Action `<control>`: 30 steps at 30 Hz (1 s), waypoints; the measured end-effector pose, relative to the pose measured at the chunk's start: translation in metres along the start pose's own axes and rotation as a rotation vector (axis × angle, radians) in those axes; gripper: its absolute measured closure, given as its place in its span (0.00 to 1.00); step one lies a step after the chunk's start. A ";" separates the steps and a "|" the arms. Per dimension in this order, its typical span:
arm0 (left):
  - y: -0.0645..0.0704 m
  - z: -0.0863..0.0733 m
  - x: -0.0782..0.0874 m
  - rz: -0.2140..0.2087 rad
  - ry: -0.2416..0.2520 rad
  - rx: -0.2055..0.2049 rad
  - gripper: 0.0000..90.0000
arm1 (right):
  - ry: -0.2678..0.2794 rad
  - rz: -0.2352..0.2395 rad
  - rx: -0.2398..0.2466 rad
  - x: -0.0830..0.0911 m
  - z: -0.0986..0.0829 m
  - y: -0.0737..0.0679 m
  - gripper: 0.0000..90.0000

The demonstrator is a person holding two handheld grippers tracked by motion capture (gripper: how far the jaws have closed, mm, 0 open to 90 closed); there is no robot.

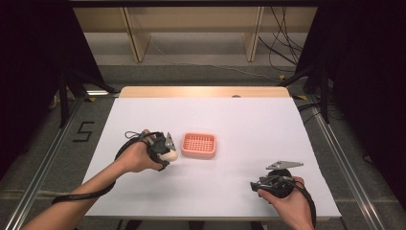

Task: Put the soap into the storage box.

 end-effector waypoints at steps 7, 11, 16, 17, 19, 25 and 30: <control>0.002 0.006 -0.001 0.002 0.005 -0.032 0.55 | 0.008 -0.007 0.011 0.000 0.001 0.002 0.61; 0.002 0.008 -0.002 -0.004 0.005 -0.044 0.55 | 0.014 0.007 0.010 0.000 0.001 0.001 0.61; 0.002 0.009 -0.003 -0.010 0.006 -0.038 0.55 | 0.006 -0.001 -0.016 0.001 0.000 0.000 0.61; 0.001 0.010 -0.003 -0.008 0.010 -0.053 0.55 | -0.005 -0.004 -0.026 0.001 -0.001 -0.001 0.61; 0.002 0.010 -0.003 -0.014 0.011 -0.056 0.55 | -0.007 -0.005 -0.039 0.002 -0.001 -0.002 0.61; 0.003 0.014 -0.005 -0.019 0.012 -0.065 0.55 | -0.005 -0.006 -0.035 0.001 -0.001 -0.002 0.61; 0.004 0.016 -0.006 -0.023 0.010 -0.066 0.55 | -0.006 -0.007 -0.035 0.002 -0.002 -0.002 0.61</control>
Point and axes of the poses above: each handheld gripper's, and its own axes: x roughly backward along the jaws, z roughly out of its top, y roughly to its right, the point moved 9 cm from there along -x, roughly forward along the jaws, and after that the axes turned 2 degrees about -z, right-handed, at the moved point
